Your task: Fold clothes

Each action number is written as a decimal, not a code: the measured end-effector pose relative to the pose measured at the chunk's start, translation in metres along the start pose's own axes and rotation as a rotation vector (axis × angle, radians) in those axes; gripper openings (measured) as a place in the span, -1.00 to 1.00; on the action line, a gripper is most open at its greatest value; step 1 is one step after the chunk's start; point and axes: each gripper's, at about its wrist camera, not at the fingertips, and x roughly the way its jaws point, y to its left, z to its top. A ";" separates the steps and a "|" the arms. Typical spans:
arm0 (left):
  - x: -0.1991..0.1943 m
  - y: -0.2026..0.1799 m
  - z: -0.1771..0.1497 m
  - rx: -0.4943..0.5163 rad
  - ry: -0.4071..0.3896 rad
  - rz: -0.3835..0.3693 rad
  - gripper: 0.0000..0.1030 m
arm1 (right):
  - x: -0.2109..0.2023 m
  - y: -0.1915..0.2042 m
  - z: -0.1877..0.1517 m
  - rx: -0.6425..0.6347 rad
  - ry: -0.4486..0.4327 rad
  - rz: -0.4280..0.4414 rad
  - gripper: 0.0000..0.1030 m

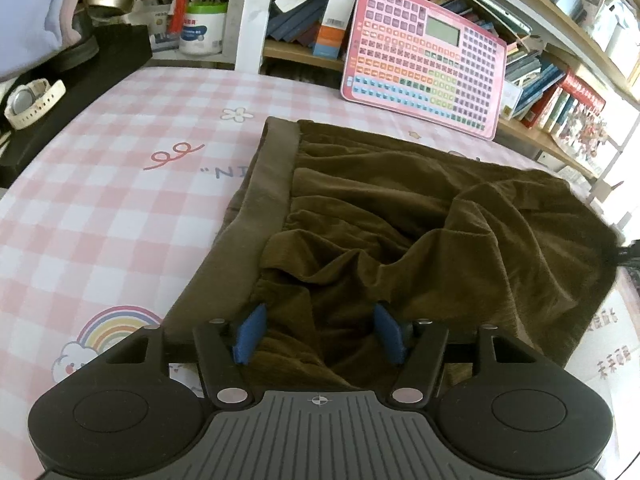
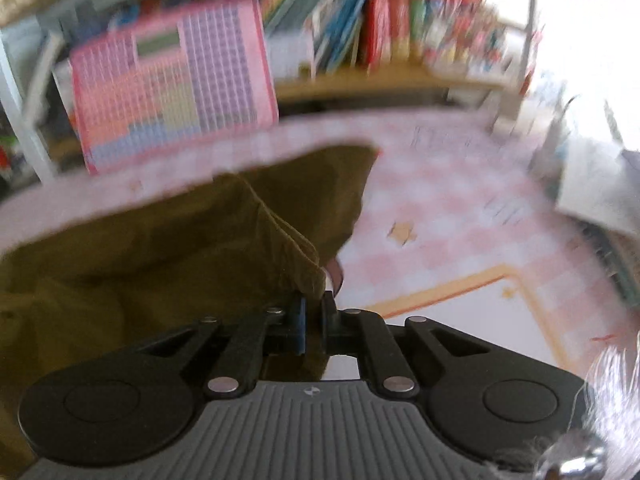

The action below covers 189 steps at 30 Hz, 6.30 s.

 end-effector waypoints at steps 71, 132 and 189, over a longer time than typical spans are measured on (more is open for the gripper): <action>0.039 0.002 0.040 -0.050 -0.065 -0.053 -0.94 | -0.058 -0.099 -0.114 0.148 0.173 -0.459 -0.84; -0.035 0.017 -0.007 -0.127 -0.108 -0.092 0.13 | -0.061 0.000 -0.042 0.040 0.027 -0.014 -0.18; -0.025 -0.167 -0.044 -0.266 0.012 0.449 0.67 | 0.247 -0.018 0.161 0.035 0.240 0.709 -0.93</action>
